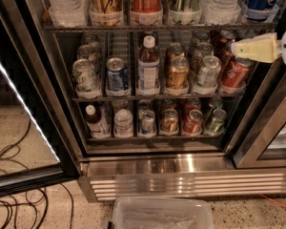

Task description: Pick pepsi can from top shelf of fridge

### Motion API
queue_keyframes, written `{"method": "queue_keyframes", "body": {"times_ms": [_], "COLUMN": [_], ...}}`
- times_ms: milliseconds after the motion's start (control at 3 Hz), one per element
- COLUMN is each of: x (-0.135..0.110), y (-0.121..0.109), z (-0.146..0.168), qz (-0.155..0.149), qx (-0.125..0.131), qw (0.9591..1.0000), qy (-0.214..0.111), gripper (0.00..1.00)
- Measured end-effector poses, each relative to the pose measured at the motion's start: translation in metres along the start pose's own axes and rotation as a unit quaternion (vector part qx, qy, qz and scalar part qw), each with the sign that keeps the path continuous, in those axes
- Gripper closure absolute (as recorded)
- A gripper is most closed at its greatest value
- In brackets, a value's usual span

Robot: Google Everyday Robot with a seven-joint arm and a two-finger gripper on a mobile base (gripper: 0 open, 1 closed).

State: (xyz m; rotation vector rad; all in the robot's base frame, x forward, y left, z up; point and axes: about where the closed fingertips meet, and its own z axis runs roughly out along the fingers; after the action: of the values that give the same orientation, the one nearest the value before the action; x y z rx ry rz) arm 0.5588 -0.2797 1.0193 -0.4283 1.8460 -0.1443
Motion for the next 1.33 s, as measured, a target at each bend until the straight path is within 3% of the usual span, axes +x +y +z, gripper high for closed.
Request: {"method": "queue_keyframes", "body": {"times_ms": [333,667,1333], "x": [-0.009,-0.026,-0.041], "y": [-0.008,-0.006,-0.032], "z": [0.000,0.009,0.011], "qz": [0.013,0.007,-0.009], "qx": [0.021,0.021,0.060], "qw": [0.9992,0.9981,0.9937], "qy": [-0.032,-0.058,-0.094], "gripper": [0.26,0.29,0.32]}}
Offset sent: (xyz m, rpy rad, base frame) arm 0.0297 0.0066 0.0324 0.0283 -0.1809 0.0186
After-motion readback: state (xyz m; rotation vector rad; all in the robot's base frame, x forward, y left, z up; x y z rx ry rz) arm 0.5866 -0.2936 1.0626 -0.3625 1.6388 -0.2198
